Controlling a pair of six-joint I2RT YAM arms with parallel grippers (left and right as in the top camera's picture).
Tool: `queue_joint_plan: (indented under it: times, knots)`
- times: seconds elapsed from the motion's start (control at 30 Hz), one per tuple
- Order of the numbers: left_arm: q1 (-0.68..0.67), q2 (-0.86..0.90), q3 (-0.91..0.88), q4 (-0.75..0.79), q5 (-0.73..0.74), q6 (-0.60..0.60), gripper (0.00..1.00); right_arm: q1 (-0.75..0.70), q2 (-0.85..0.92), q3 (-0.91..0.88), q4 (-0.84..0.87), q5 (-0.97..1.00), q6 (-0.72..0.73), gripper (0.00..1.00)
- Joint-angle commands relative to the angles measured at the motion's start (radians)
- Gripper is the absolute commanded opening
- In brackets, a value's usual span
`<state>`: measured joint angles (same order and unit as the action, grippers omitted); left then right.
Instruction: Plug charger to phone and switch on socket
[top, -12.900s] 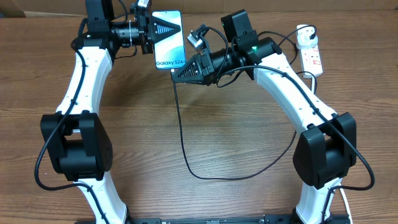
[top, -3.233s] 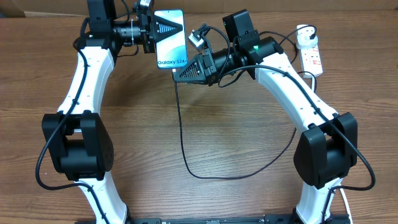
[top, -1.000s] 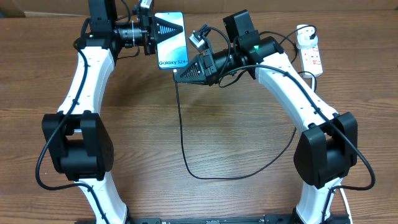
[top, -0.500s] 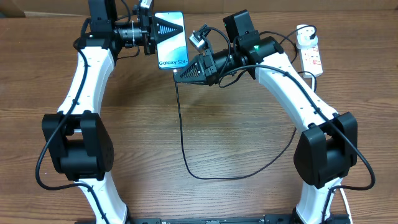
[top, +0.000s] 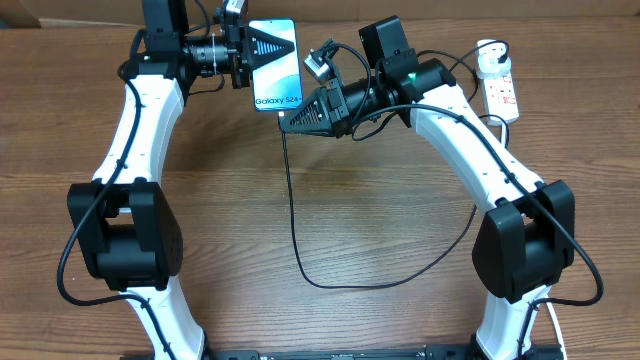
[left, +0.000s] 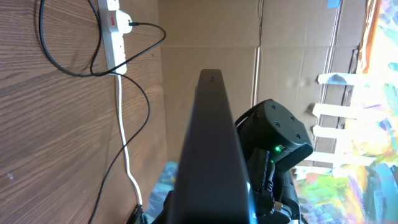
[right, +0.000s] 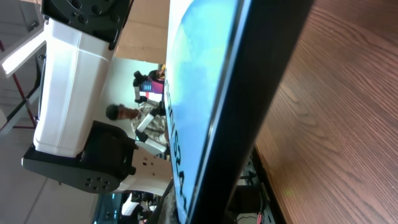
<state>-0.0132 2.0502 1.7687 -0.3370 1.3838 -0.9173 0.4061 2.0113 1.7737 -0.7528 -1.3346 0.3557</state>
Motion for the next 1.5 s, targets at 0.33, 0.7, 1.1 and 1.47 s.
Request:
queue_joint_plan:
  times: [0.33, 0.7, 1.1, 1.47]
  knots:
    - [-0.019, -0.009, -0.001, -0.003, 0.027, 0.039, 0.04, -0.008, -0.026, 0.013, 0.012, -0.059, -0.020, 0.04]
    - [-0.019, -0.009, -0.001, -0.003, 0.031, 0.039, 0.04, -0.021, -0.026, 0.013, -0.001, -0.055, -0.023, 0.04]
    - [-0.020, -0.009, -0.001, -0.003, 0.030, 0.038, 0.04, -0.020, -0.026, 0.013, -0.001, -0.028, -0.021, 0.04]
    - [-0.020, -0.009, -0.001, -0.003, 0.026, 0.030, 0.04, -0.019, -0.026, 0.013, -0.014, -0.017, -0.019, 0.04]
